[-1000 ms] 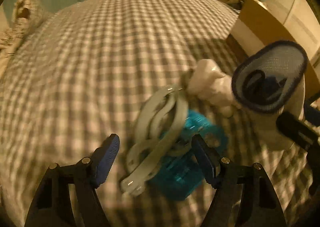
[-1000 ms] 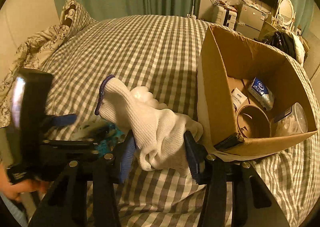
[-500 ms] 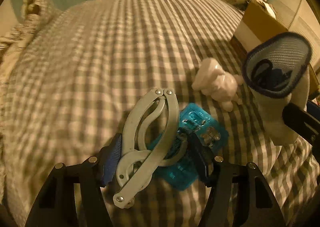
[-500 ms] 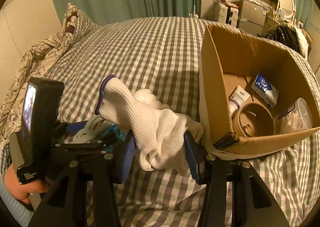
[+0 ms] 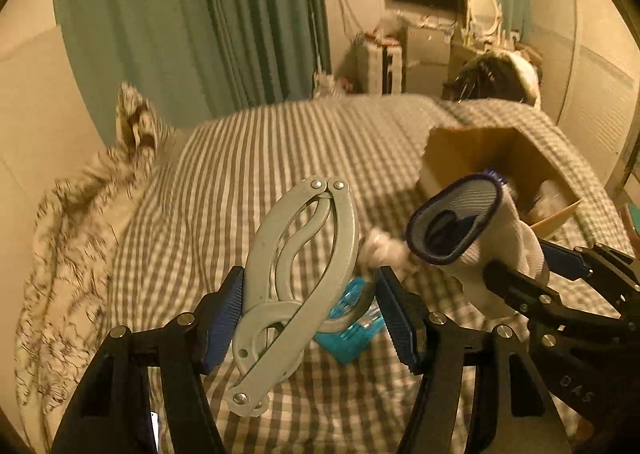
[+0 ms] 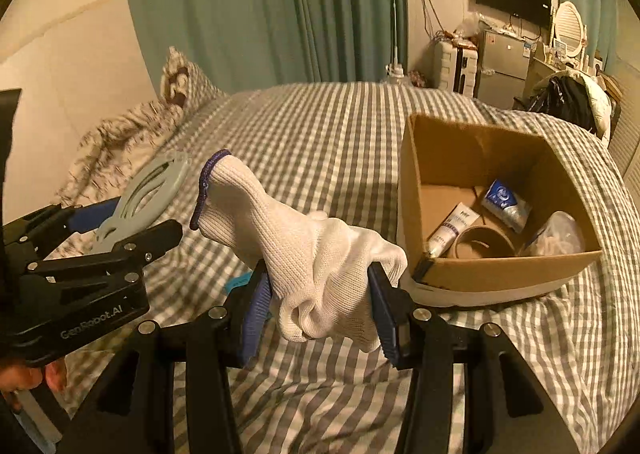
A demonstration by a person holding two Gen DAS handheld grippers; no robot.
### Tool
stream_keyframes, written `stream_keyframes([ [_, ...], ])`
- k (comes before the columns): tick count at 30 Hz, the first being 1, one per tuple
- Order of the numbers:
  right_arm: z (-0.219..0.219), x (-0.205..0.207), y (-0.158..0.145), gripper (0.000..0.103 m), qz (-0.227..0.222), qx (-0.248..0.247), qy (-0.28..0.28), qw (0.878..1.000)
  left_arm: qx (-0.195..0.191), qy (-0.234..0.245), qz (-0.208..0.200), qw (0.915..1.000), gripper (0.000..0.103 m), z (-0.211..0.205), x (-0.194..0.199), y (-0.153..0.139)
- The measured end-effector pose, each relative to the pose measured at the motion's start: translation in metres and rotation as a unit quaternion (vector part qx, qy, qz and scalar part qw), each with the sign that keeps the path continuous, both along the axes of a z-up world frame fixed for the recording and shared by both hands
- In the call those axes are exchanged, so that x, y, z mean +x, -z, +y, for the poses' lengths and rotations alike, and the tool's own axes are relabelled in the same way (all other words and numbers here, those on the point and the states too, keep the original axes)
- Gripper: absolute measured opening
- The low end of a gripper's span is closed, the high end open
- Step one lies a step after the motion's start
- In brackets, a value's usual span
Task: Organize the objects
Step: 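Carry the grey clip and white glove into the box and release both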
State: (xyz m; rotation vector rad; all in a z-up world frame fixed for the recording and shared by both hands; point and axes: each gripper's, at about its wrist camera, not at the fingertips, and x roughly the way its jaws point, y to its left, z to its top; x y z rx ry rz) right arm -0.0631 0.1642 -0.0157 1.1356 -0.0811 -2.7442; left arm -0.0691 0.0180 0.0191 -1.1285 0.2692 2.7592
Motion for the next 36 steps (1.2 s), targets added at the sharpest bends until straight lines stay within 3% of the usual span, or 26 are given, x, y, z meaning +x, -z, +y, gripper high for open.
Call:
stream_keyframes([
  [10,0.065,0.028,-0.073,0.047,0.073,0.015,0.047,0.996,0.018,0.056,0.037,0.9976,0.066,0.076,0.006,-0.038],
  [16,0.101,0.014,-0.089,0.047,0.091,0.019,0.065,0.994,0.016,0.089,0.034,0.9953,0.066,0.128,-0.017,-0.037],
  [24,0.160,-0.028,-0.079,0.047,0.075,0.003,0.087,0.993,0.016,0.120,0.015,0.9926,0.066,0.188,-0.062,-0.015],
  [36,0.217,-0.085,-0.036,0.050,0.034,-0.023,0.122,0.992,0.058,0.120,-0.005,0.9911,0.070,0.215,-0.117,0.016],
])
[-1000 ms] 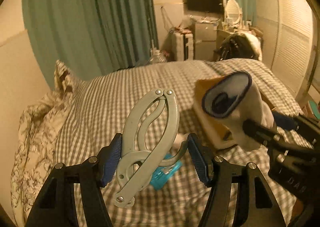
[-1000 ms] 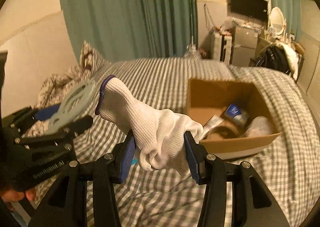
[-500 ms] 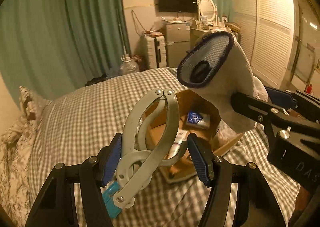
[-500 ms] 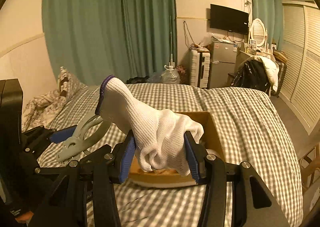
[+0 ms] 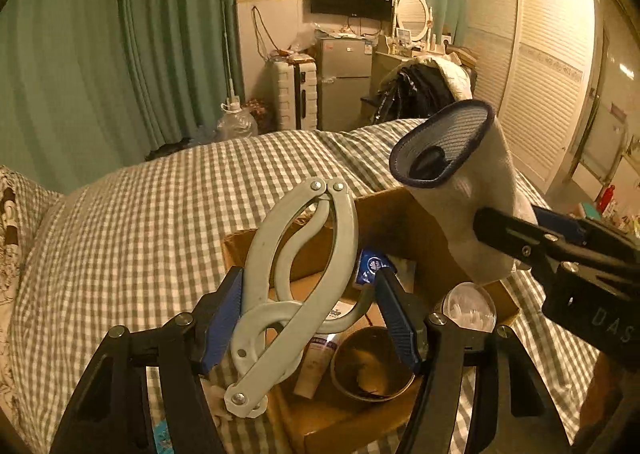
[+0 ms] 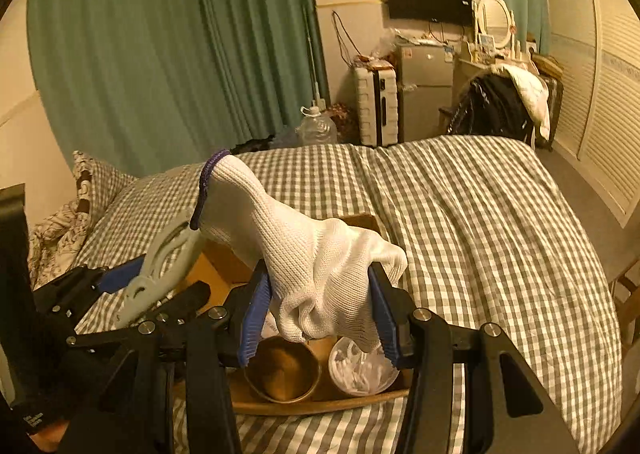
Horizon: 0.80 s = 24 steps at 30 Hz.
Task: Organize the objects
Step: 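Carry the grey clip and white glove into the box and release both, then grasp the teal blister pack with the left gripper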
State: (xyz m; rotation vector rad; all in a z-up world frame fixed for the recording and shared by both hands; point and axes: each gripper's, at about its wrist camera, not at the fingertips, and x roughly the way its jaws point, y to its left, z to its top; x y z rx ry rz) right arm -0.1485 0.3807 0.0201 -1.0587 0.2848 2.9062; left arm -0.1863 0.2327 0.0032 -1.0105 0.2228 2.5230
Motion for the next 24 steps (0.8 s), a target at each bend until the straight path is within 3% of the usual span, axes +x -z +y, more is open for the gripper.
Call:
stream_keyframes([
  [3,0.003,-0.002,0.006,0.057,-0.003,-0.011,0.005,1.000,-0.005,-0.002,-0.002,1.0000,0.091,-0.004,-0.002,0.002],
  [4,0.004,-0.002,0.006,0.060,-0.001,-0.013,0.006,1.000,-0.004,-0.005,0.003,1.0000,0.093,-0.007,-0.001,0.001],
  [9,0.002,0.009,-0.011,0.069,0.012,-0.011,0.018,1.000,-0.009,-0.010,0.011,0.9998,0.093,-0.026,0.007,-0.017],
  [14,-0.016,0.034,-0.049,0.073,0.035,0.002,0.013,0.999,-0.019,-0.025,0.038,0.9988,0.093,-0.060,0.026,-0.053],
  [20,-0.059,0.075,-0.096,0.079,0.067,0.021,-0.017,0.997,-0.020,-0.070,0.055,0.9958,0.093,-0.116,0.059,-0.086],
  [24,-0.094,0.095,-0.104,0.080,0.072,0.029,-0.047,0.996,-0.026,-0.099,0.055,0.9933,0.093,-0.154,0.078,-0.088],
])
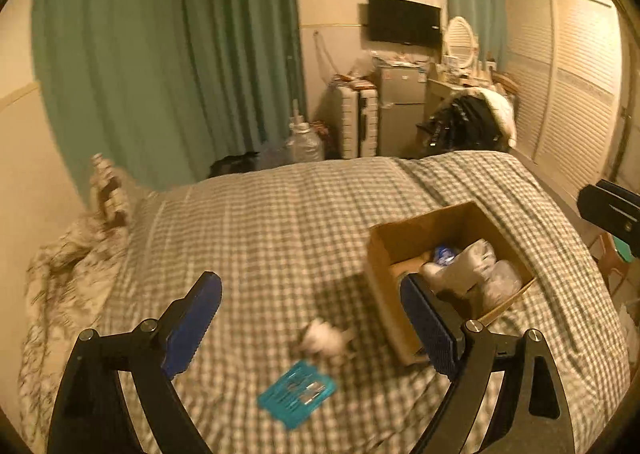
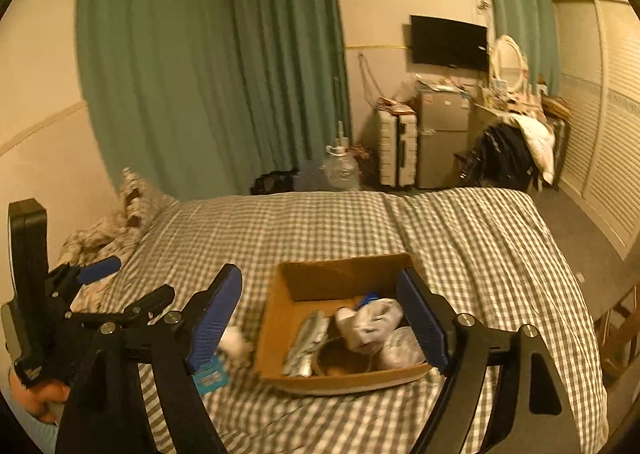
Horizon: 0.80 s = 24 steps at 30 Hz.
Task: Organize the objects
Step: 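Grasp the teal blister pack with the left gripper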
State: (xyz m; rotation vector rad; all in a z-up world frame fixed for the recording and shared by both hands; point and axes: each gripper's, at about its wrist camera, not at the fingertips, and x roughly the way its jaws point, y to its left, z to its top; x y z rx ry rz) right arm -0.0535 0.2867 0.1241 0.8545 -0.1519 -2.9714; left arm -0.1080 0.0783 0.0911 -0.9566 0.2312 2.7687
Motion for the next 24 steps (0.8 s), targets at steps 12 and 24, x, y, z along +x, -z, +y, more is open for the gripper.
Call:
stream_keyframes([
  [12,-0.076,0.001,0.108,0.080,-0.087,0.014,-0.055,0.995,-0.020,-0.046,-0.043,0.9978,0.093,-0.062,0.023,0.092],
  [24,-0.092,-0.033,0.198,0.080,-0.188,0.009,-0.052,0.981,-0.059,-0.010,-0.179,0.9821,0.093,-0.045,-0.013,0.208],
])
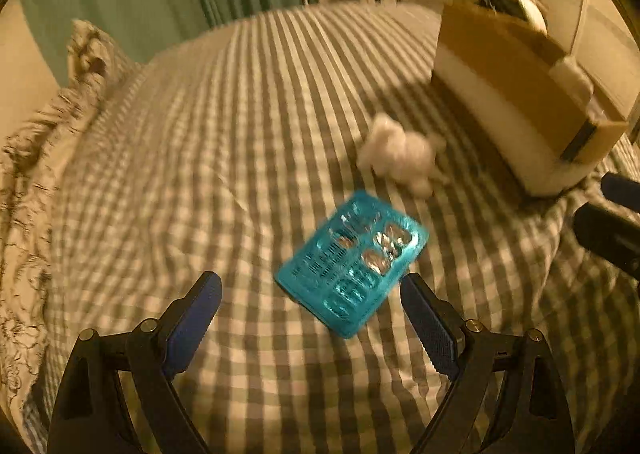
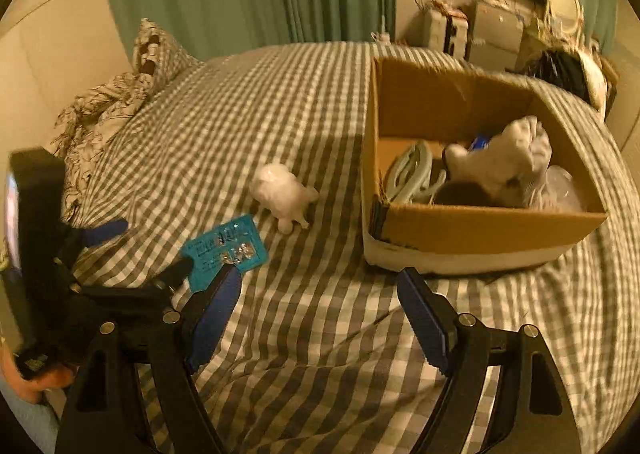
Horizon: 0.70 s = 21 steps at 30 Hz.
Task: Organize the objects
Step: 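Grasp the teal blister pack with the left gripper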
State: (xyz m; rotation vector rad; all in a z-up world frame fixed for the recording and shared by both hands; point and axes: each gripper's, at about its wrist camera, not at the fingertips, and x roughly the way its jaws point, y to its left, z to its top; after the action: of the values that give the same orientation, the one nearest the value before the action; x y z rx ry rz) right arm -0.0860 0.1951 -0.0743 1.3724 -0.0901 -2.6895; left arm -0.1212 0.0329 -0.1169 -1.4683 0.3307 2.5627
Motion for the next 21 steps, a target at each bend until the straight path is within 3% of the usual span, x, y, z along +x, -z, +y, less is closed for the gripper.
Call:
stream_keyframes([
  [9,0.002,-0.019,0.019,0.080,-0.033,-0.008,0.017,0.999,-0.020,0.042,-0.068,0.9966,0.093,0.021,-0.024,0.042],
  [14,0.005,-0.026,0.023,0.080,-0.044,-0.010,0.028,0.999,-0.024,0.069,-0.057,0.9957,0.093,0.028,-0.038,0.050],
  [17,0.003,-0.028,0.027,0.080,-0.050,-0.003,0.030,0.998,-0.001,0.082,-0.059,0.9948,0.092,0.026,-0.042,0.056],
  [19,0.001,-0.029,0.029,0.080,-0.052,0.001,0.030,0.998,0.025,0.082,-0.059,0.9946,0.078,0.019,-0.040,0.054],
  [21,0.000,-0.030,0.029,0.080,-0.052,0.007,0.031,0.998,0.050,0.067,-0.051,0.9952,0.073,0.007,-0.037,0.047],
])
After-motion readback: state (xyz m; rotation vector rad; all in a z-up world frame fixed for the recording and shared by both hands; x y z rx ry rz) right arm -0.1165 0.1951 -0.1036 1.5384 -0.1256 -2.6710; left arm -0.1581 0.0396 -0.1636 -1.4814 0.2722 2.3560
